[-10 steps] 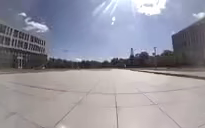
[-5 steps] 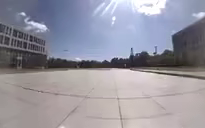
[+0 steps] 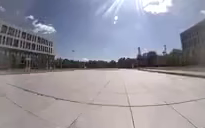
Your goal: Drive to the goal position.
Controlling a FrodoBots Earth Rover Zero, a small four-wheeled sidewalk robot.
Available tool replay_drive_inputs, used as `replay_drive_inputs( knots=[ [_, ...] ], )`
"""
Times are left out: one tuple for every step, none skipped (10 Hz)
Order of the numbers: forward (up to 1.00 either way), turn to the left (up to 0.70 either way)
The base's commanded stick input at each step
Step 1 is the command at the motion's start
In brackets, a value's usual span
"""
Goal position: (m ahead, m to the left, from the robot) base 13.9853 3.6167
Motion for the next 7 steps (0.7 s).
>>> replay_drive_inputs(
  knots=[
    [0.7,0.01],
    [0.7,0.01],
    [0.7,0.01],
    [0.7,0.01],
    [0.7,0.01],
    [0.7,0.01],
    [0.7,0.01]
  ],
)
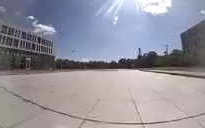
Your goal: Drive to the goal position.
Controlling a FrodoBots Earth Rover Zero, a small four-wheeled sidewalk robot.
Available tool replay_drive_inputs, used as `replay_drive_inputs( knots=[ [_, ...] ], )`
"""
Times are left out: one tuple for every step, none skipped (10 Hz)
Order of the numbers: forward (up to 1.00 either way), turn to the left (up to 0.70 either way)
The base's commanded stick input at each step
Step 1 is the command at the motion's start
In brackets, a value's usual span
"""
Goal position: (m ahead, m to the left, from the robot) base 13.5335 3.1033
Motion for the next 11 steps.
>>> replay_drive_inputs(
  knots=[
    [0.7,0.01],
    [0.7,0.01],
    [0.7,0.01],
    [0.7,0.01],
    [0.7,0.01],
    [0.7,0.01],
    [0.7,0.01],
    [0.7,0.01],
    [0.7,0.01],
    [0.7,0.01],
    [0.7,0.01]
  ],
)
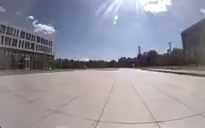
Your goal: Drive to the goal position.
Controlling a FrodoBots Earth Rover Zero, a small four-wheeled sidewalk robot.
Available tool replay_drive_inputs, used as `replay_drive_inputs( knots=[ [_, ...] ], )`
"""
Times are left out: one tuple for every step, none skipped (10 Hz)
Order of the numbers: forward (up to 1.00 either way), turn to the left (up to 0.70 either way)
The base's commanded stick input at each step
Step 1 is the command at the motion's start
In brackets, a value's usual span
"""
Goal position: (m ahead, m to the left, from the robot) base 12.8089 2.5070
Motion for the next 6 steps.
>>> replay_drive_inputs(
  knots=[
    [0.7,0.01],
    [0.7,0.01],
    [0.7,0.01],
    [0.7,0.01],
    [0.7,0.01],
    [0.7,0.01]
  ],
)
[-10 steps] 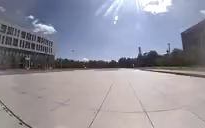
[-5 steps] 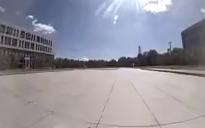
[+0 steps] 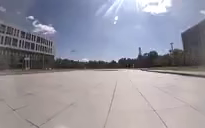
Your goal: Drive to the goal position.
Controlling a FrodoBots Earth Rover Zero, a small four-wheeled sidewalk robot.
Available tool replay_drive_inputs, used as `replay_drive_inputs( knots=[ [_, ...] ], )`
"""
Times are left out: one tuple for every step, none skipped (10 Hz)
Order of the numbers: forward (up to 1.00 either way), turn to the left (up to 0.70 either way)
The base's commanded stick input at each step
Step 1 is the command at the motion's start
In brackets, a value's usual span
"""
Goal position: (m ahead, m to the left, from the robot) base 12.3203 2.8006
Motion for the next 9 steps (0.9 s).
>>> replay_drive_inputs(
  knots=[
    [0.7,0.01],
    [0.7,0.01],
    [0.7,0.01],
    [0.7,0.01],
    [0.7,0.01],
    [0.7,0.01],
    [0.7,0.01],
    [0.7,0.01],
    [0.7,0.01]
  ],
)
